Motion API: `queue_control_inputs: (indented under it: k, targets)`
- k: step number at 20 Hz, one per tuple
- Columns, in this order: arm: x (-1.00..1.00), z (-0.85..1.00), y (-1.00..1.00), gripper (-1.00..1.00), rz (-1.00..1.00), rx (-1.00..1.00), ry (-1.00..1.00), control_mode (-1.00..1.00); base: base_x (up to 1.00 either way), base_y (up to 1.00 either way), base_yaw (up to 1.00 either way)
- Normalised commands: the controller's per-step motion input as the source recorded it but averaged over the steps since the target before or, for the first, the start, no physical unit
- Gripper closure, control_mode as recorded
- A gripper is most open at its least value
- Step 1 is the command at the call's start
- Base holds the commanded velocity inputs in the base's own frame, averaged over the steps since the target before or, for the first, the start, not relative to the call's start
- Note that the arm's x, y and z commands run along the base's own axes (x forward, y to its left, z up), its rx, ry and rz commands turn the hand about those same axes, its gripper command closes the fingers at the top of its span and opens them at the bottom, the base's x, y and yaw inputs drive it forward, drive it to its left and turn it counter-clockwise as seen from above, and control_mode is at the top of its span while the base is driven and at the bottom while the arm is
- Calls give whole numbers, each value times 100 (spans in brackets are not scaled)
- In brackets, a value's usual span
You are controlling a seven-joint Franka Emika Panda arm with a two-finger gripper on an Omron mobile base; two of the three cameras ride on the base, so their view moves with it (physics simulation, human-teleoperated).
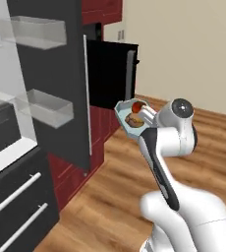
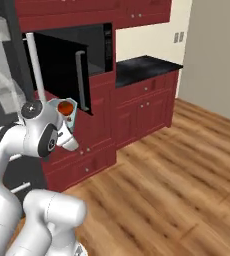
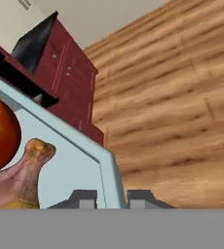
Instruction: Place the tupperware containing the chicken drumstick and tomato meal in the microwave. Close the microwave door and press the start button to reheat the meal.
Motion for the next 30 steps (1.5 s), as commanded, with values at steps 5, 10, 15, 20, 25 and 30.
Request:
queue_control_inputs:
  k: [5, 10, 15, 20, 25, 30]
  targets:
    - [0, 0, 0, 100, 0, 0, 0, 100, 10, -83, -49]
    - [0, 0, 0, 100, 0, 0, 0, 100, 23, -55, -38]
    - [0, 0, 0, 100, 0, 0, 0, 100, 91, 14, -9]
    - [0, 0, 0, 100, 0, 0, 0, 100, 100, 24, 7]
    - [0, 0, 0, 100, 0, 0, 0, 100, 94, 5, 55]
    - [0, 0, 0, 100, 0, 0, 0, 100, 72, -5, 76]
